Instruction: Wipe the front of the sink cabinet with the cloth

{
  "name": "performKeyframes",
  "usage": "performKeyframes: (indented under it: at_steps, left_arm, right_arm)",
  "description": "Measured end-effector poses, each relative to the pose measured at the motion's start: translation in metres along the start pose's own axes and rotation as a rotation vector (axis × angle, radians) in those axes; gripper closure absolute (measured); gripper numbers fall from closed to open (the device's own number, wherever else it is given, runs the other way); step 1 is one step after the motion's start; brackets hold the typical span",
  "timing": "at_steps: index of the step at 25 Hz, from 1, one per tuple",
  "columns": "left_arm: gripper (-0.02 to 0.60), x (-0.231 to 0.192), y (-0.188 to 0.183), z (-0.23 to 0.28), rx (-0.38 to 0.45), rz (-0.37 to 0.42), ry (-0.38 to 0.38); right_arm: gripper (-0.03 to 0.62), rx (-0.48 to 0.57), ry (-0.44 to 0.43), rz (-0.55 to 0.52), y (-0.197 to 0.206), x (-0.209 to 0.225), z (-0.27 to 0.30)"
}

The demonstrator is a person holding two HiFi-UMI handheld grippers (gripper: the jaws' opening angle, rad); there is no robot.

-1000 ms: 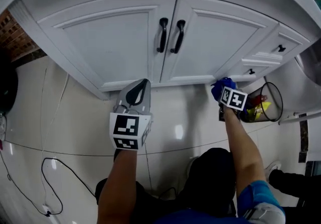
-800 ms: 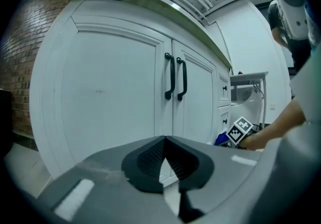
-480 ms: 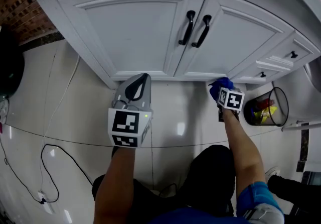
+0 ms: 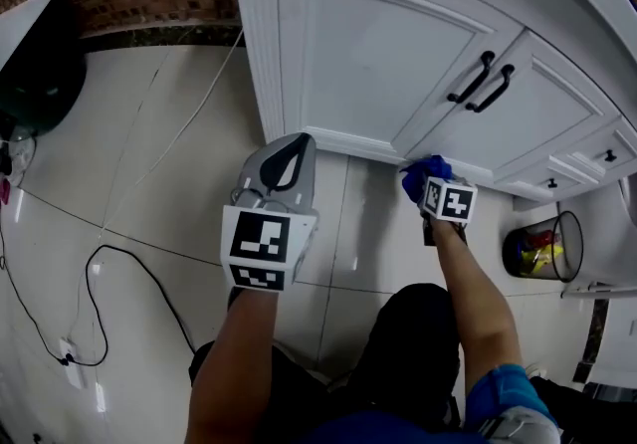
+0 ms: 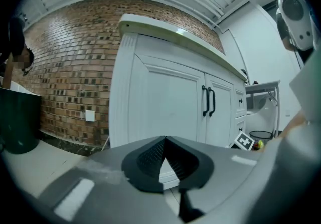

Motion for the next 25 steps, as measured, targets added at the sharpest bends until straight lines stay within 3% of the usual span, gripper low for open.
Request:
performKeyframes:
  at_steps: [8, 14, 20, 25]
  left_arm:
    - [0.578, -0.050, -0.015, -0.043, 0.021, 0.026, -0.112]
    - [0.578, -0.080, -0.017, -0.061, 0.021, 0.029, -0.169]
    - [0.578, -0.105, 0.001, -0.080, -0.049, 0.088, -0.199]
    - [0.580, -0.132, 0.038, -0.092, -0.135, 0.072, -0.250]
  right_arm:
    - [0.520, 0.007, -0.197, -0.134, -0.020, -0.116, 0.024]
    - [0.520, 0.031, -0.287, -0.115, -0.032, -0.171, 0.037]
    - [0.520, 0.031, -0.353, -0.097, -0.033, -0.223, 0.055]
    - [0.522, 0.060, -0.423, -0.084, -0.039, -0.268, 0.071]
Point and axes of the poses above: the fingertips, and each gripper's own axes: z forward along the fingers, x to its right, y out of its underside, the point moved 8 cm from there along -z, backward along the fingers, and after that the axes turned 10 degrees about x, right-handed, at the moved point
